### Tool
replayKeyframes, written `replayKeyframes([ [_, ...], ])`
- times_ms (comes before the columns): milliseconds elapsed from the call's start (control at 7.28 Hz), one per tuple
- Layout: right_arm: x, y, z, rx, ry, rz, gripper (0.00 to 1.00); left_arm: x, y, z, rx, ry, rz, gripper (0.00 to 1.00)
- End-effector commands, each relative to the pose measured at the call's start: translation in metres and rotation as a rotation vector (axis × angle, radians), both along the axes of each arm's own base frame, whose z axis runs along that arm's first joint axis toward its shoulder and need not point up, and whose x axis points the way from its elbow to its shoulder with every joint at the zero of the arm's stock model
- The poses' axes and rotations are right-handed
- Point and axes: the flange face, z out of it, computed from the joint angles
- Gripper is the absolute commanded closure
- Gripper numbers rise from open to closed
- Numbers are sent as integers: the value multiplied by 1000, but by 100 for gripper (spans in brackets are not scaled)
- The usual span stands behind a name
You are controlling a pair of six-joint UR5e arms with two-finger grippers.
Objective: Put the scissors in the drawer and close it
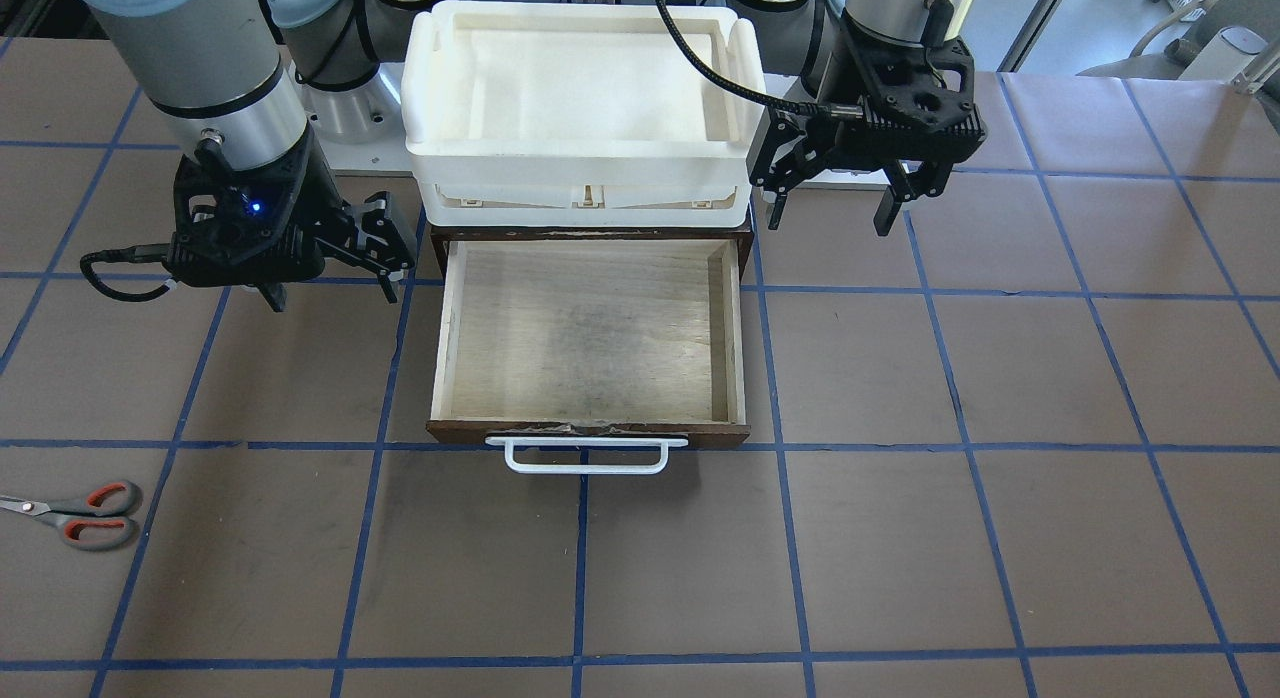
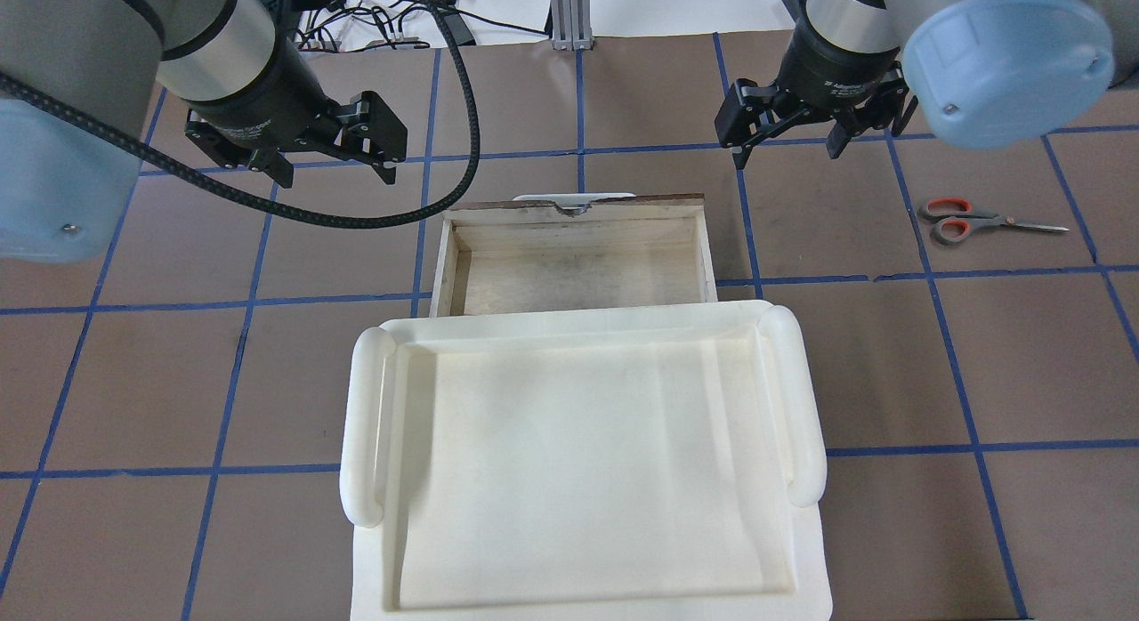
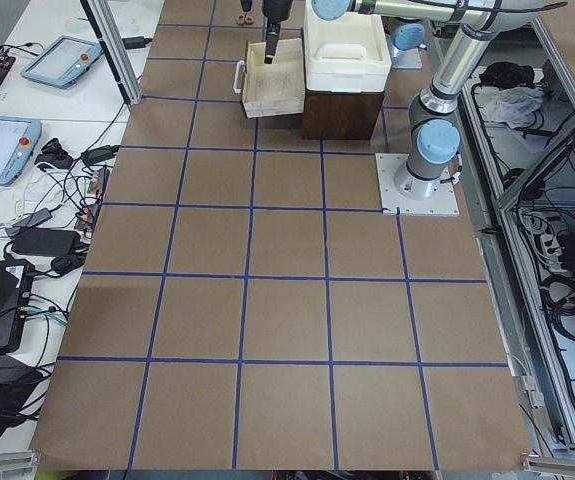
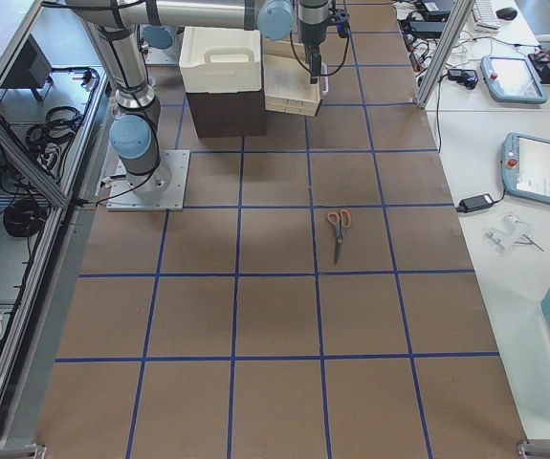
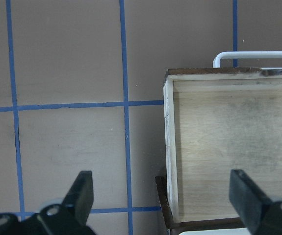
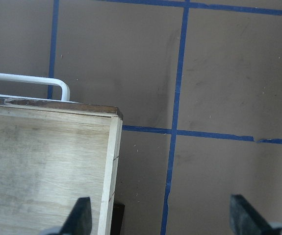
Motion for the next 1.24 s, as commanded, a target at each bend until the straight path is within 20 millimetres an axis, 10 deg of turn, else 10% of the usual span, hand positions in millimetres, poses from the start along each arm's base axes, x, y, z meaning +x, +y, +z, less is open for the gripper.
replayKeyframes([
  [0, 0, 0, 0, -1, 1, 0, 0, 0, 1, 1, -2, 0, 0, 0],
  [1099, -7, 8, 9, 10, -4, 66, 0, 0, 1, 1, 0, -2, 0, 0],
])
